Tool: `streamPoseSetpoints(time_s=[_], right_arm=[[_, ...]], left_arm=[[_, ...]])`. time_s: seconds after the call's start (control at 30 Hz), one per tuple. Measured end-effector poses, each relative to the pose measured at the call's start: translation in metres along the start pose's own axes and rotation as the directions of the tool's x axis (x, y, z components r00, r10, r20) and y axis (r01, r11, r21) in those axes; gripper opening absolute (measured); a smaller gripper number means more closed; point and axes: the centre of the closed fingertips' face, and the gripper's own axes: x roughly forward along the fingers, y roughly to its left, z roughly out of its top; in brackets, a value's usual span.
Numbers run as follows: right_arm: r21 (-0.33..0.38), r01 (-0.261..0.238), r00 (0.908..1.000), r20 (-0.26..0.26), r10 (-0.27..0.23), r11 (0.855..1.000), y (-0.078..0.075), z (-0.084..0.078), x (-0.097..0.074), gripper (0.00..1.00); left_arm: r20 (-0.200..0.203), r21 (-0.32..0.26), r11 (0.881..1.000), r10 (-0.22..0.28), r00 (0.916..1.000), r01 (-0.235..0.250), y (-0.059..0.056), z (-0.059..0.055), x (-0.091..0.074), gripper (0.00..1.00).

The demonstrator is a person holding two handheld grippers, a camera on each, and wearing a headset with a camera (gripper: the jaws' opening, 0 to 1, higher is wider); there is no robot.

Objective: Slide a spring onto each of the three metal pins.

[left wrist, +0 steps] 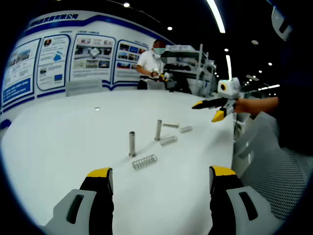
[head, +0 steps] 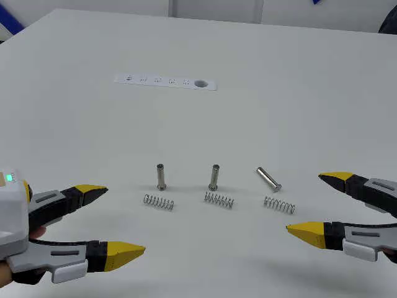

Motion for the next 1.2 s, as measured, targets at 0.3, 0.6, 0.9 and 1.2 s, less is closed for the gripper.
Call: streamPoseSetpoints(time_s=[0.3,0.6,0.9,1.2], right_arm=[[0.001,0.006,1.0,-0.002,-0.006,1.0,-0.01,0.008,0.007,0.74],[0.001,0.013,0.9995,-0.029,-0.013,1.0,-0.025,0.018,0.027,0.7],[-0.002,0.038,0.993,-0.112,-0.038,0.999,-0.039,0.02,0.045,0.6],[0.016,0.081,0.9805,-0.181,-0.077,0.997,-0.054,0.023,0.062,0.48]], left_arm=[[-0.001,0.0,1.0,0.0,1.0,0.0,-0.002,0.0,-0.001,0.82],[0.006,-0.005,1.0,0.006,1.0,-0.006,-0.003,0.001,-0.004,0.82],[0.007,-0.013,1.0,0.003,1.0,-0.003,-0.009,-0.002,-0.005,0.82],[0.007,-0.018,1.0,0.003,1.0,-0.002,-0.01,-0.004,-0.006,0.82]])
